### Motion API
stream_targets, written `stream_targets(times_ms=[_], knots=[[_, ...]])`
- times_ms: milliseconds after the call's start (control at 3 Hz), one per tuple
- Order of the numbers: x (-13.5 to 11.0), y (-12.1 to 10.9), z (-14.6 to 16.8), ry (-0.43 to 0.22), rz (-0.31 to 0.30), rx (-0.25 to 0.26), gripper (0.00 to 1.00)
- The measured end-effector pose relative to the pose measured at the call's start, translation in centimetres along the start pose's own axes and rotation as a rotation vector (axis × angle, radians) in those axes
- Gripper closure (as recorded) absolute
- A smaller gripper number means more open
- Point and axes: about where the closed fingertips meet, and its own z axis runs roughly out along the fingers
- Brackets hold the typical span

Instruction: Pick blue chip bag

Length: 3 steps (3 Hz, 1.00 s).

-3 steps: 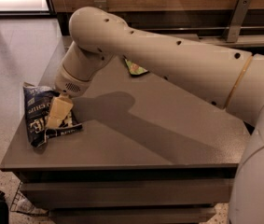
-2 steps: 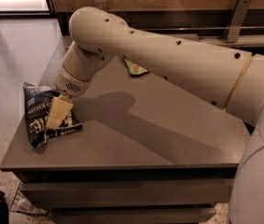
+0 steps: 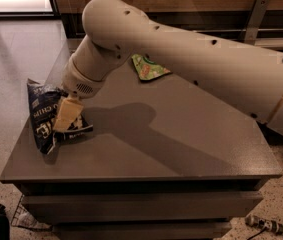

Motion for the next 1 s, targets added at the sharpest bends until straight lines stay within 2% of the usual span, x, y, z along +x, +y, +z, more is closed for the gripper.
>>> stream_targets(times_ms=[333, 667, 1000], knots=[[-2.8, 0.8, -6.8, -0.06, -0.106, 0.112, 1.0], [-4.5, 1.3, -11.0, -0.099, -0.171, 0.182, 1.0], [-5.0, 1.3, -13.5, -0.149, -0.21, 0.227, 1.0]])
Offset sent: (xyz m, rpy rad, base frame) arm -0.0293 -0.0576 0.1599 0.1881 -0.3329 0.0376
